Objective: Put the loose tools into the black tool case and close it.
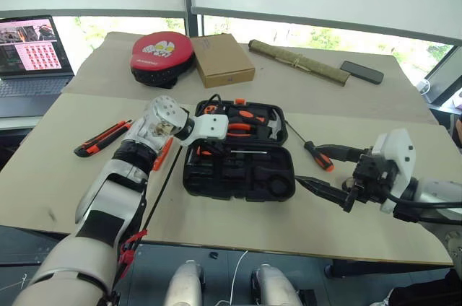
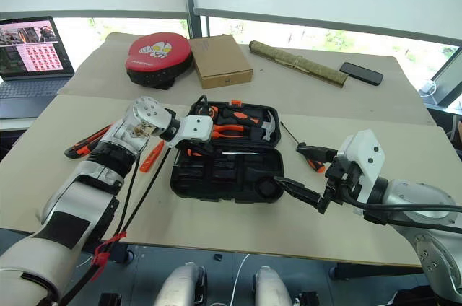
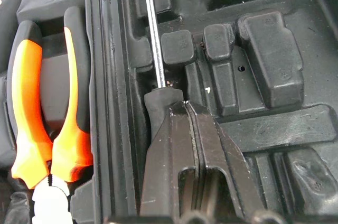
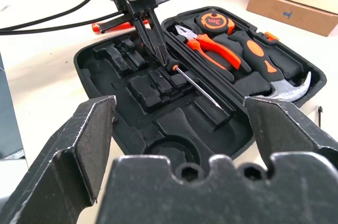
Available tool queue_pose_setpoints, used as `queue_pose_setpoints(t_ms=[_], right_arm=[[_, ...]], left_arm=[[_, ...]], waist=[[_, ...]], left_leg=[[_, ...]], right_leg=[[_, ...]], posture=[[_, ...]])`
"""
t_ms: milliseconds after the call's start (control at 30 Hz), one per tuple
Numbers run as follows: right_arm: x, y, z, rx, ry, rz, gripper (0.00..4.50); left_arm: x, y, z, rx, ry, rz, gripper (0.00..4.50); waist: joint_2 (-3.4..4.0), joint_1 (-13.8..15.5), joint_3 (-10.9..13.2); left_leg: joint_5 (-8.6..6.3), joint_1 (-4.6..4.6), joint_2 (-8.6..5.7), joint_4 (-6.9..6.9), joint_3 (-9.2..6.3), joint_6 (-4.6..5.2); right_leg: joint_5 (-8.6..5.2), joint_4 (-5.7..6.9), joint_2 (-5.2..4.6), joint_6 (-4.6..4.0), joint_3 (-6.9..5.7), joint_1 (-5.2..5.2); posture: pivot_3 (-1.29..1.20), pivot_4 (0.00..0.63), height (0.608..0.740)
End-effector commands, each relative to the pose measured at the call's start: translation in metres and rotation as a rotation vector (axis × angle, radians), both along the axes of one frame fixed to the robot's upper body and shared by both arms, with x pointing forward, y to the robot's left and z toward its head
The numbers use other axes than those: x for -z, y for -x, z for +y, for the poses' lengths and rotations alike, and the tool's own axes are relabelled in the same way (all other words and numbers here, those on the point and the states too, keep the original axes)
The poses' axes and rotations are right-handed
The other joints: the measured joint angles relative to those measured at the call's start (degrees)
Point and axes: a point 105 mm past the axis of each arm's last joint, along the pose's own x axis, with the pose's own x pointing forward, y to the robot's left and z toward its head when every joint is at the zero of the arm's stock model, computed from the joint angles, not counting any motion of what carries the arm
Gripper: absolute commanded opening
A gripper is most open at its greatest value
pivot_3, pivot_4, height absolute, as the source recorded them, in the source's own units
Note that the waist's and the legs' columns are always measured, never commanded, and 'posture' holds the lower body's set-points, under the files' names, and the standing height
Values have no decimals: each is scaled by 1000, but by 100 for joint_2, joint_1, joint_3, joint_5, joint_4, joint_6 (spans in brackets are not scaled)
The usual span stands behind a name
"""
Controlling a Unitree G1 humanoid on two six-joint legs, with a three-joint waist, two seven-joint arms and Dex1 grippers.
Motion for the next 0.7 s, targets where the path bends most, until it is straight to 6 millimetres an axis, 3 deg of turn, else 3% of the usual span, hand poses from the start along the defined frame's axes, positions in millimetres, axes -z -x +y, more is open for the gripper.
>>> queue_pose_setpoints(t_ms=[33,267,700], right_arm=[[-10,2,2,-11,5,-62,4500],[-9,0,2,-13,12,-60,4500],[-6,-4,3,-6,17,-54,4500]], left_arm=[[-26,1,-11,25,82,-6,49],[-28,-7,-9,-13,78,-46,49],[7,-6,-5,4,-38,-72,49]], waist=[[0,-6,0],[0,-6,0],[0,3,0]], left_leg=[[0,0,0,0,0,0],[0,-1,-1,-1,-1,0],[0,-1,-2,-1,-1,0]], right_leg=[[0,1,0,0,0,-2],[0,-1,0,0,0,-2],[0,-1,0,0,0,0]], posture=[[0,150,740],[0,150,740],[0,150,740]])
